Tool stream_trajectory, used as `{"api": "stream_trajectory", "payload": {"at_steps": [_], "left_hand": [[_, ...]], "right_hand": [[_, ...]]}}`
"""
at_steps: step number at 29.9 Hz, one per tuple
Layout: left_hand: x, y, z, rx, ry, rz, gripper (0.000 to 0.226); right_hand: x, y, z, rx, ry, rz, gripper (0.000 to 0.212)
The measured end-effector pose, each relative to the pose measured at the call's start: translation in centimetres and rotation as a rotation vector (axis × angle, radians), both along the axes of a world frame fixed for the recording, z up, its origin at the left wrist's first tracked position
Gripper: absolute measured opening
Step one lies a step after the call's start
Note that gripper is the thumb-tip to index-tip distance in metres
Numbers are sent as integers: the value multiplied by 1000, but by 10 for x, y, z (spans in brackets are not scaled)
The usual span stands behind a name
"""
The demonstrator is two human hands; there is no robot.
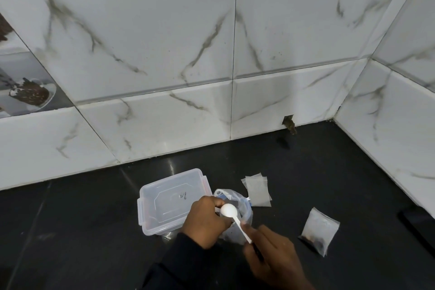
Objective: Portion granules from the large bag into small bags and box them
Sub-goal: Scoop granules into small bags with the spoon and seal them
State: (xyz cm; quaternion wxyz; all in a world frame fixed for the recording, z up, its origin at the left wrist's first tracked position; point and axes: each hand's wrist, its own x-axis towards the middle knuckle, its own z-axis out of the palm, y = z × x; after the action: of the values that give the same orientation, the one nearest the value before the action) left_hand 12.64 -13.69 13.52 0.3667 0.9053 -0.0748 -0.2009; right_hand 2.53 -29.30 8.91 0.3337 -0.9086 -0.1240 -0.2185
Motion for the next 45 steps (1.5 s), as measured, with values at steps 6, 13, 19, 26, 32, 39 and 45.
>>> {"api": "stream_trajectory", "payload": {"at_steps": [6,13,19,26,32,39,45], "left_hand": [[-1,5,6,-24,73,26,25],[-15,27,9,-43,64,76,17],[-18,34,19,-138,29,98,17],[-14,2,39,-277,-70,18,16],[-16,-45,43,-446,-52,-155,33],[-25,-108,-5,-431,59,-319,14],[-14,-190,-81,-237,109,-289,27]], "right_hand": [[10,2,10,282,103,-231,17],[65,-5,4,544,766,-399,21],[68,-8,16,289,803,-443,38],[12,-20,60,315,622,-48,63],[-15,-54,50,557,502,-293,6],[-34,-104,18,834,449,-464,10],[-38,-154,-37,896,467,-757,24]]}}
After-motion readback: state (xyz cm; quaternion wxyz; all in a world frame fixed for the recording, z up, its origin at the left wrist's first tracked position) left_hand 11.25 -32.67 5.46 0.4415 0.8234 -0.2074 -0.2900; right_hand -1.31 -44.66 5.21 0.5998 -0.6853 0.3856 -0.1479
